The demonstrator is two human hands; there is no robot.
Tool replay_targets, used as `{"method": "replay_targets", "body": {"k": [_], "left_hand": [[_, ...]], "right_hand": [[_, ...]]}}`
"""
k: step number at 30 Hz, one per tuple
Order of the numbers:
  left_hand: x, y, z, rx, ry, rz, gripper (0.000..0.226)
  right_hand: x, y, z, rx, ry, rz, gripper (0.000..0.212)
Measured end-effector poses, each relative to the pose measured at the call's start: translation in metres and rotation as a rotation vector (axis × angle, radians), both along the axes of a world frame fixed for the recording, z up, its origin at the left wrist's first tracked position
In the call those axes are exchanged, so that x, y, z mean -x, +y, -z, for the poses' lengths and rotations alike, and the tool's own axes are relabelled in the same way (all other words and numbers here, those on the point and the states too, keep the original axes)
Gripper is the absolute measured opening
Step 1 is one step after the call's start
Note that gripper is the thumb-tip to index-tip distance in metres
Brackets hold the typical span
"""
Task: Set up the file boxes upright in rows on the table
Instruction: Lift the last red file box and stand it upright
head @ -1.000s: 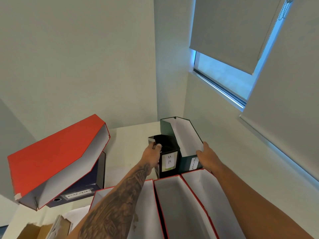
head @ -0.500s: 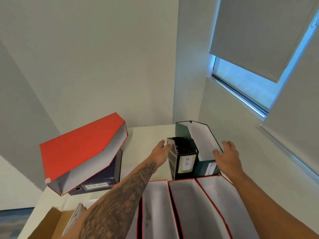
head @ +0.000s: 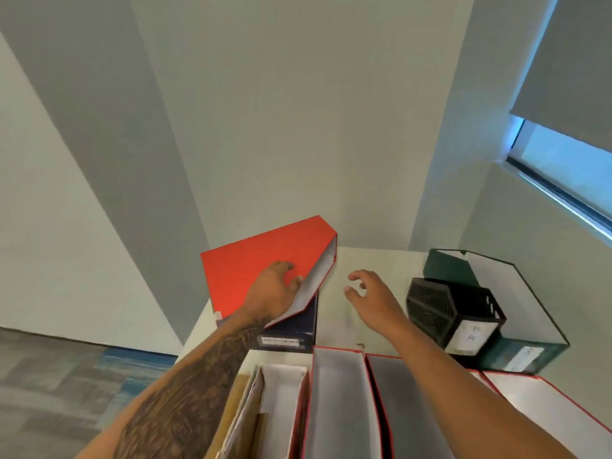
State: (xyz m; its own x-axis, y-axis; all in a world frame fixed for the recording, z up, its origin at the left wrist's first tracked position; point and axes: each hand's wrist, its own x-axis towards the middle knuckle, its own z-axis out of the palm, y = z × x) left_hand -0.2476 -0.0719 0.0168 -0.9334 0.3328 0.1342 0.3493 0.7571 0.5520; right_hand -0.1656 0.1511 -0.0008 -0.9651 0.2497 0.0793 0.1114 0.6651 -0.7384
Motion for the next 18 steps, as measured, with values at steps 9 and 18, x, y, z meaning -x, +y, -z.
{"method": "replay_targets", "body": {"k": [9, 18], "left_hand": [[0.022, -0.124, 0.043, 0.375, -0.104, -0.15, 0.082], [0.019, -0.144, 0.058, 0.326, 0.018, -0.023, 0.051]], "right_hand": [[0.063, -0.141, 0.046, 0.423, -0.399, -0.032, 0.061], [0.092, -0.185, 0.03, 1.191, -0.218, 0.274, 0.014]]}}
